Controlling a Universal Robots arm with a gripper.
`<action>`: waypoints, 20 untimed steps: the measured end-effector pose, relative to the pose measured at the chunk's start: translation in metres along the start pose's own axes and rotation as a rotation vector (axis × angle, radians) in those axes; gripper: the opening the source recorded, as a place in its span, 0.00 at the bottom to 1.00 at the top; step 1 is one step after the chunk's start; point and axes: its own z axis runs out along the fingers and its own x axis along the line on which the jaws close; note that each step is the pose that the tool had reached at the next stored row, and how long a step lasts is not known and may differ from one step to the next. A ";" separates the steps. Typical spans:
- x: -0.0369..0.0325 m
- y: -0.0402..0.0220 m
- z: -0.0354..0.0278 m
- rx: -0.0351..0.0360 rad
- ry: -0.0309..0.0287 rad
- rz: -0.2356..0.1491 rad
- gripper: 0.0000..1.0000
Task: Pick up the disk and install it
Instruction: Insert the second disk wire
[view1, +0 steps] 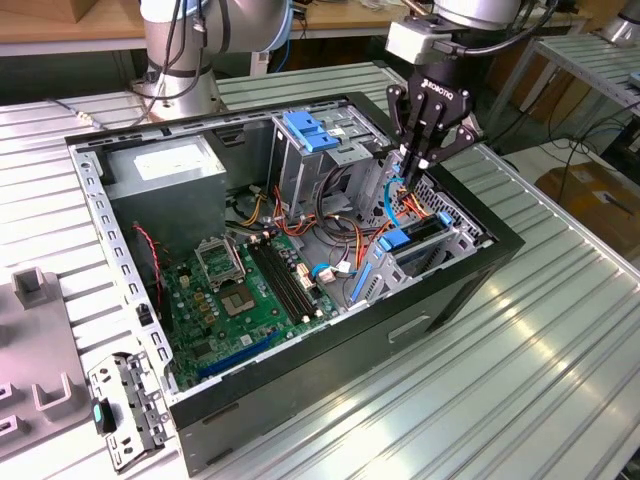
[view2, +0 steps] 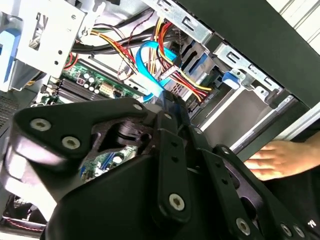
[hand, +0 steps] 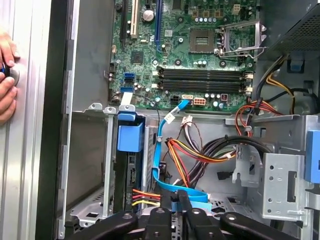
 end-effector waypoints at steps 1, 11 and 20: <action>-0.0002 -0.0001 0.0005 -0.0001 0.0023 0.000 0.19; 0.0034 0.0123 0.0084 0.0077 0.0104 -0.005 0.16; 0.0073 0.0126 0.0089 0.0087 0.0047 -0.005 0.16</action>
